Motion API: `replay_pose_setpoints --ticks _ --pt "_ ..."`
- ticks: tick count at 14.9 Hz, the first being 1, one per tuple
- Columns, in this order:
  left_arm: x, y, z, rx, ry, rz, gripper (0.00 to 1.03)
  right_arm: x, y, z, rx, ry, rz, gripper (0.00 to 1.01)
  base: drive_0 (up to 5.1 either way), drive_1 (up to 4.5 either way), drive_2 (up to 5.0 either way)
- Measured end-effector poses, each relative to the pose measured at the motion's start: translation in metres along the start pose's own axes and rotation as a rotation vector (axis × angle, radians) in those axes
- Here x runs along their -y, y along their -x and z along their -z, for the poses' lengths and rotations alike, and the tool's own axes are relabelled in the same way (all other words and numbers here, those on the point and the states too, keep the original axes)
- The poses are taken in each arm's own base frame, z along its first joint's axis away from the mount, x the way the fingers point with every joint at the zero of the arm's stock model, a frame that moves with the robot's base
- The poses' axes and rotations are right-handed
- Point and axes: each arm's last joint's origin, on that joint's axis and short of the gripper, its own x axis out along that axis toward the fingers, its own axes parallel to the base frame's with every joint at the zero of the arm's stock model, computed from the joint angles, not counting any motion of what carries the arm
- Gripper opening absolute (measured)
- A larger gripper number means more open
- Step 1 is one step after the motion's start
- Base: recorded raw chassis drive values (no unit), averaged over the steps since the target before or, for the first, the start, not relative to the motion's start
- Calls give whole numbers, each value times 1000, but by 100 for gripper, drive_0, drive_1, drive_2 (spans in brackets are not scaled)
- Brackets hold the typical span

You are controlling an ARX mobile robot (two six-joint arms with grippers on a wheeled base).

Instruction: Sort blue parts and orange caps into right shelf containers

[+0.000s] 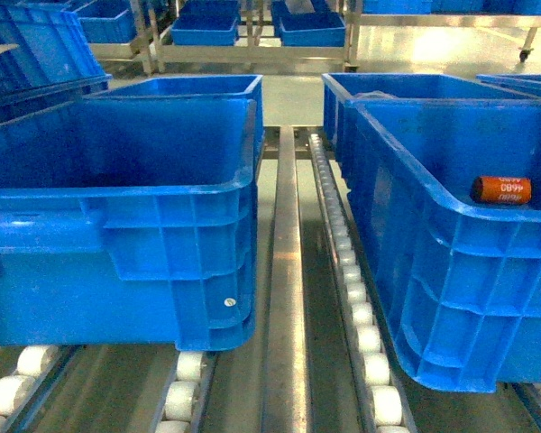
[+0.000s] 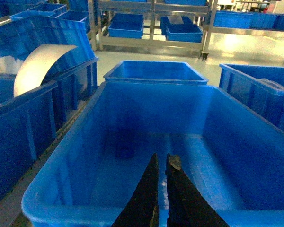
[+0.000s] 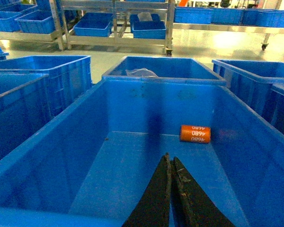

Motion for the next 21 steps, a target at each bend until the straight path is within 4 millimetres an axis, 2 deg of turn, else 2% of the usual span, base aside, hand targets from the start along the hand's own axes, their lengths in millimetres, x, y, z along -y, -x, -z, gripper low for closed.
replay_pose_setpoints --ticks 3,8,11,12,14,18,19,21 --pt "0 25 9 -3 0 0 2 0 24 6 -6 -2 0 2 0 0 0" --pt "0 37 13 -5 0 0 2 0 35 9 34 -2 0 2 0 0 0" --pt "0 51 17 -6 0 0 2 0 50 23 -32 -2 0 2 0 0 0" --pt "0 58 19 13 0 1 2 0 55 17 0 -2 0 2 0 0 0" --pt "-1 67 33 -33 0 0 2 0 63 17 -4 -2 0 2 0 0 0" --pt "0 81 26 2 0 0 2 0 77 12 12 -2 0 2 0 0 0" --pt "0 91 23 15 0 1 2 0 87 10 20 -2 0 2 0 0 0" --pt "0 95 22 18 0 1 2 0 91 10 23 -2 0 2 0 0 0"
